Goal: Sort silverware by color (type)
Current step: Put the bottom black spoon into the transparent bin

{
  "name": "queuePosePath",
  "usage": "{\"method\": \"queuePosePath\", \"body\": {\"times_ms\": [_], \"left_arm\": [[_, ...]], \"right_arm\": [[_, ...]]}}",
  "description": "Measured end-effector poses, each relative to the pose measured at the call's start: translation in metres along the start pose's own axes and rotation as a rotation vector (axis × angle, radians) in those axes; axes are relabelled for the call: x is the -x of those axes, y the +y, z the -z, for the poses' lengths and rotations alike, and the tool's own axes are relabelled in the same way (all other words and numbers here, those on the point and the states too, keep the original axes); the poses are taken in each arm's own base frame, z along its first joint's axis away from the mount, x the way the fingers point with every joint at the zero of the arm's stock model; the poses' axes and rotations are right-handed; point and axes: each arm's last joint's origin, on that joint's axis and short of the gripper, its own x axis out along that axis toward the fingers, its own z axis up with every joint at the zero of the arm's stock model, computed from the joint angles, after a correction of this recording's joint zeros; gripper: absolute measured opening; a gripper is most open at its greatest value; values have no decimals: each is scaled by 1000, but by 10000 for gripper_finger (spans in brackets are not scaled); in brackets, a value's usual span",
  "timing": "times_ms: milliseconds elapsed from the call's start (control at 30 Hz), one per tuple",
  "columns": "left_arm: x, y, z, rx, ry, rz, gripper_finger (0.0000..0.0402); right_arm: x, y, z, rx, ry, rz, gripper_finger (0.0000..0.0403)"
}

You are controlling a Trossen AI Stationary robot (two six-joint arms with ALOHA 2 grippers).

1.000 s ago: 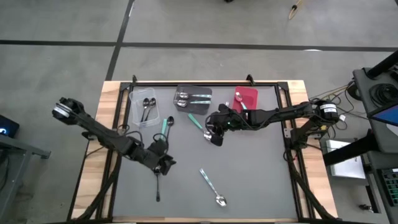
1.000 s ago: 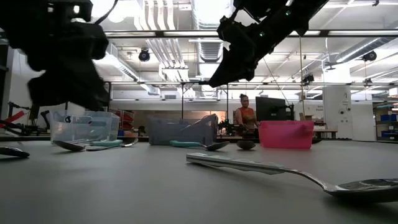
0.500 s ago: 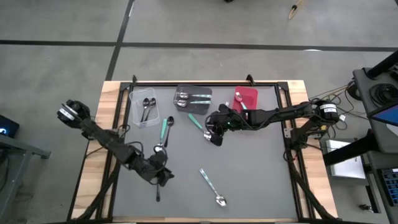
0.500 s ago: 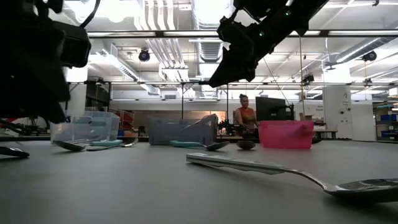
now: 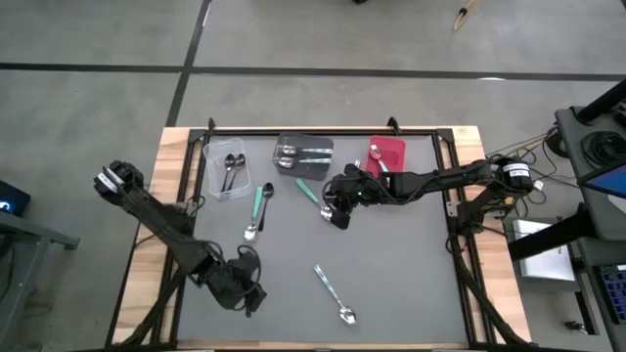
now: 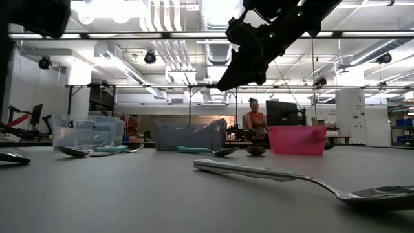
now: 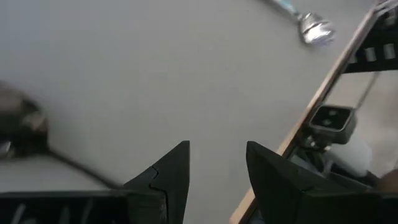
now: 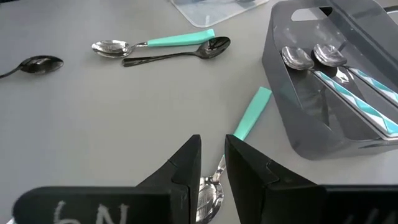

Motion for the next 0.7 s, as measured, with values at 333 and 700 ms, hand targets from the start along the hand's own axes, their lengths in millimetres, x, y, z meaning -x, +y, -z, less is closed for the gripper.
{"method": "queuePosePath", "body": {"times_ms": [333, 700], "left_arm": [[6, -18, 9, -56, 2, -246, 138], [13, -14, 0, -187, 3, -358, 138]], "right_arm": [[3, 6, 6, -137, 75, -78, 61], [33, 2, 17, -334, 284, -61, 61]]}}
